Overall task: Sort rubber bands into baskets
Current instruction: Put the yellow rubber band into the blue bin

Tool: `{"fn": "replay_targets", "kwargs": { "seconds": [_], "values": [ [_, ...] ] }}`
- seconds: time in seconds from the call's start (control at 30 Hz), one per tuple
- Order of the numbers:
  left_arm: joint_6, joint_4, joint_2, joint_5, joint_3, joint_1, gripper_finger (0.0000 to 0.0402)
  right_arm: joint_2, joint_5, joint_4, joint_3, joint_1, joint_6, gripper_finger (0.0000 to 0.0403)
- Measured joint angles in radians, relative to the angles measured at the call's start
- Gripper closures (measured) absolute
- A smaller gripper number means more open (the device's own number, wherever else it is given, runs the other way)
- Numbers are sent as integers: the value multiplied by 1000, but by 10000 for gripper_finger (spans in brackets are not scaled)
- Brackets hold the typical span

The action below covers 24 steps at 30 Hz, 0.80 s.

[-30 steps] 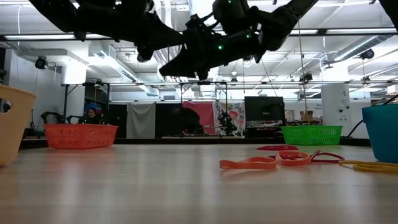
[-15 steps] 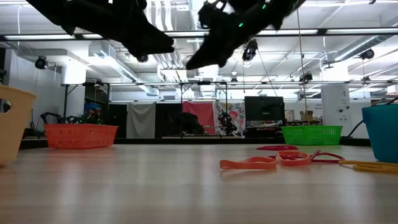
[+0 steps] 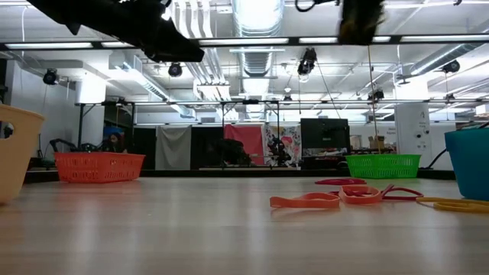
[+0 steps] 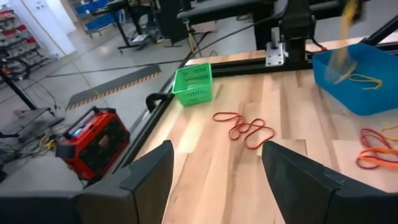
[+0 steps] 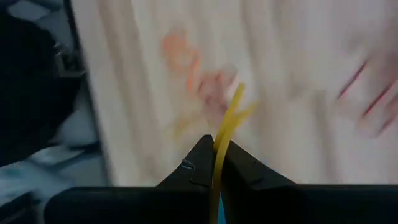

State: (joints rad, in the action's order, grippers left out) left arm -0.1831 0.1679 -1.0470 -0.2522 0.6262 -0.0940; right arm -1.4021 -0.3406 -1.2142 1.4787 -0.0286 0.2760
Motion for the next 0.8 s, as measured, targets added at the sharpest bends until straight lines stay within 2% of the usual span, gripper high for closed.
{"fn": "replay_targets", "kwargs": {
  "seconds": [0.23,0.4,0.6,0.8],
  "values": [
    [-18,0,2,-14,0,0,173,22,-95,-192,-58,107,308,394],
    [-19,-4,2,-38,0,0,173,23,-128,-251,-109,184,492,394],
    [-26,-4,2,-38,0,0,174,23,-140,-249,-194,240,624,394],
    [-26,-7,2,-38,0,0,174,23,-139,-249,-309,251,652,394]
  ]
}}
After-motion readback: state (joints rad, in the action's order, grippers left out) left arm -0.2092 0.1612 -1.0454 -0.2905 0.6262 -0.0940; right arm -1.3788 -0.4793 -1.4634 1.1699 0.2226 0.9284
